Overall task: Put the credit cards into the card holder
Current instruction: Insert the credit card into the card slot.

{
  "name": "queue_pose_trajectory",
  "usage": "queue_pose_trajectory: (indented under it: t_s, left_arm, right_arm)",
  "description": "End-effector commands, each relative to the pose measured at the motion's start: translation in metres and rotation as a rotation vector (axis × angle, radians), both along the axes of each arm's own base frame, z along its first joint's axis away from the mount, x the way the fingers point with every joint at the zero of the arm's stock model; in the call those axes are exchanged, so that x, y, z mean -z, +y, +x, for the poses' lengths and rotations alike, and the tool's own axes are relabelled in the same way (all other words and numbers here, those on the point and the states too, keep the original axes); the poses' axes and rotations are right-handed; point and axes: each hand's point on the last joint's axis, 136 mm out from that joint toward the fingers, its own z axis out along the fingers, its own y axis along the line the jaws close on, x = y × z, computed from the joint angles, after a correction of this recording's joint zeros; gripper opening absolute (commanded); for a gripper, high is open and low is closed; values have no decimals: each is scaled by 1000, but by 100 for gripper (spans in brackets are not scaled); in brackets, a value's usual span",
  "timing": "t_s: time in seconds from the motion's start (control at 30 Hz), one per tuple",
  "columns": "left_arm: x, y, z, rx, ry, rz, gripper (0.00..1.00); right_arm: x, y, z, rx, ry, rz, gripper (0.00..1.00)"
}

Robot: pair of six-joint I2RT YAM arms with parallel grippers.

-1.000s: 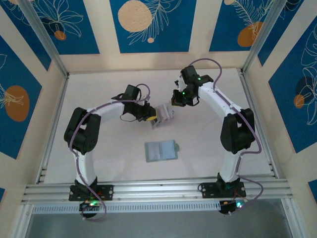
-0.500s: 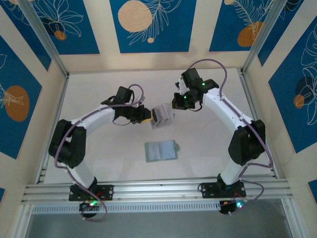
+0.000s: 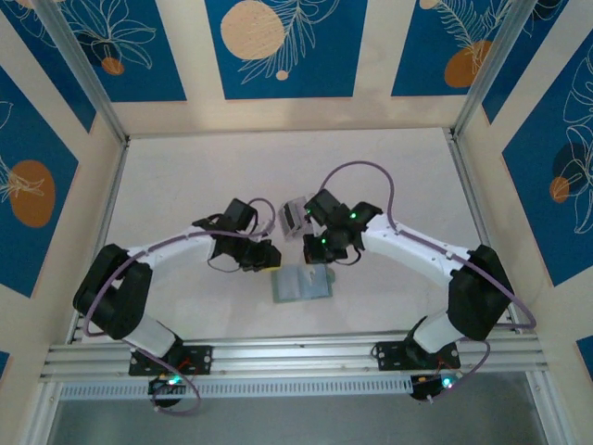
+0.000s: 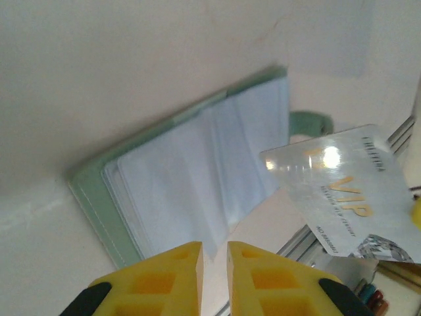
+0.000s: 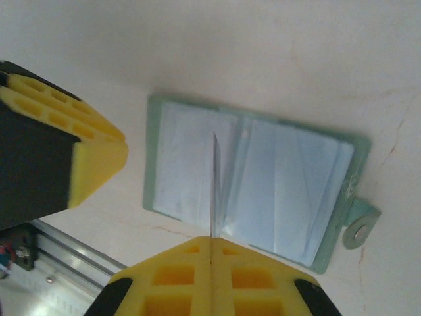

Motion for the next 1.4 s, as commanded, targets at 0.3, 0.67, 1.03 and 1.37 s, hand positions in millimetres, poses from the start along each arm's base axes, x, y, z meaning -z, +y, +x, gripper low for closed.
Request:
queue_pose_trajectory:
  t_s: [0.3,0.67,1.03,1.37]
  left_arm:
    - [21,-6,-14,53,4,43,17]
    - [29,-11,-13,57,16,40,17]
    - [31,-11,-12,52,21,37,16]
    - [34,-12,-13,50,27,36,16]
  right_arm:
    - [23,-1,4,156,-38,-21,0]
    - [34,5,1,144,-20,-29,0]
    - [48,5,-14,136,10,-49,0]
    - [57,10,-25,113,51,-48,18]
